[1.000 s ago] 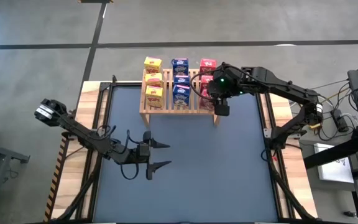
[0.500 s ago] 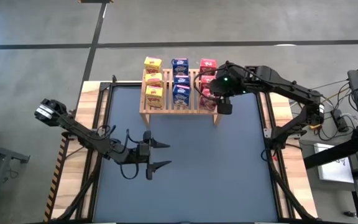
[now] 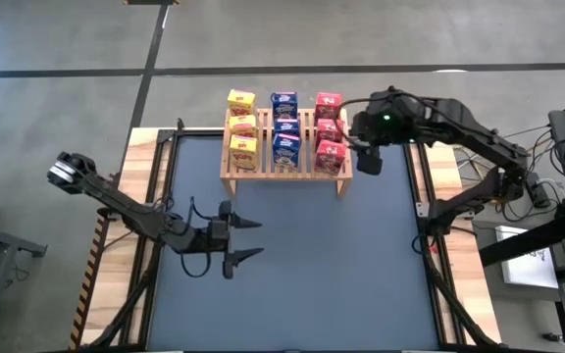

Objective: Stack cereal on shelf
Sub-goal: Return to Home Position

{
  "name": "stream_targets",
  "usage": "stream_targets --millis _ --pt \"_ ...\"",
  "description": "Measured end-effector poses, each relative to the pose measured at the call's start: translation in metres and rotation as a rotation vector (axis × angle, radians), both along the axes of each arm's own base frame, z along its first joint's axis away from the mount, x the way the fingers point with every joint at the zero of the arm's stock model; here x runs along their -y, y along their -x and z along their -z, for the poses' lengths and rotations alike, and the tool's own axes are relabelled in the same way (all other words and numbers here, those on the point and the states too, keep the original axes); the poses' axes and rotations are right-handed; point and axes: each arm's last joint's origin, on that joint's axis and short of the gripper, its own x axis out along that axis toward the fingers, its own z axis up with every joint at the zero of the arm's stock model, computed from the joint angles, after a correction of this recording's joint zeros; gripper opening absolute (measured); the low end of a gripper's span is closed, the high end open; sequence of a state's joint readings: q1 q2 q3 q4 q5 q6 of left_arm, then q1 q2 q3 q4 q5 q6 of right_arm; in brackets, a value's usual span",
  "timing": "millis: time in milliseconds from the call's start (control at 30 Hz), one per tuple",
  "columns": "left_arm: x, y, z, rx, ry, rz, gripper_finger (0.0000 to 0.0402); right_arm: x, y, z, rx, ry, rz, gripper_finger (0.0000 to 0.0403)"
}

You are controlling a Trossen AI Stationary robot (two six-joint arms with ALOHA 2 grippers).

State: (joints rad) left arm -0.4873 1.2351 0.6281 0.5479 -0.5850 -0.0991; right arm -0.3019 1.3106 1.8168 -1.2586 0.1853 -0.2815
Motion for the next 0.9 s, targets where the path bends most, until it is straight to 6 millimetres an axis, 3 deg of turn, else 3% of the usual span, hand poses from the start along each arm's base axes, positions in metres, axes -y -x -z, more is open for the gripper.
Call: stream_targets --millis 200,367,567,767,900 --pt "-0.012 0.022 -0.019 -0.009 -0.006 -0.011 0.0276 -0.009 0.025 -0.01 0.107 -0.017 0.045 0.0255" --pt "-0.024 0.042 -0.033 -0.004 -0.009 -0.046 0.0276 -0.021 0.046 0.002 0.266 0.006 0.022 0.0247" --pt "-0.036 0.064 -0.043 -0.019 -0.033 -0.074 0.0276 -0.033 0.066 0.049 0.482 0.035 -0.016 0.0247" --pt "-0.049 0.078 -0.049 -0.014 -0.04 -0.11 0.0269 -0.041 0.072 0.095 0.711 0.0 -0.199 0.0246" --pt "-0.056 0.089 -0.048 -0.019 -0.044 -0.121 0.0255 -0.043 0.078 0.122 0.808 -0.01 -0.216 0.0239"
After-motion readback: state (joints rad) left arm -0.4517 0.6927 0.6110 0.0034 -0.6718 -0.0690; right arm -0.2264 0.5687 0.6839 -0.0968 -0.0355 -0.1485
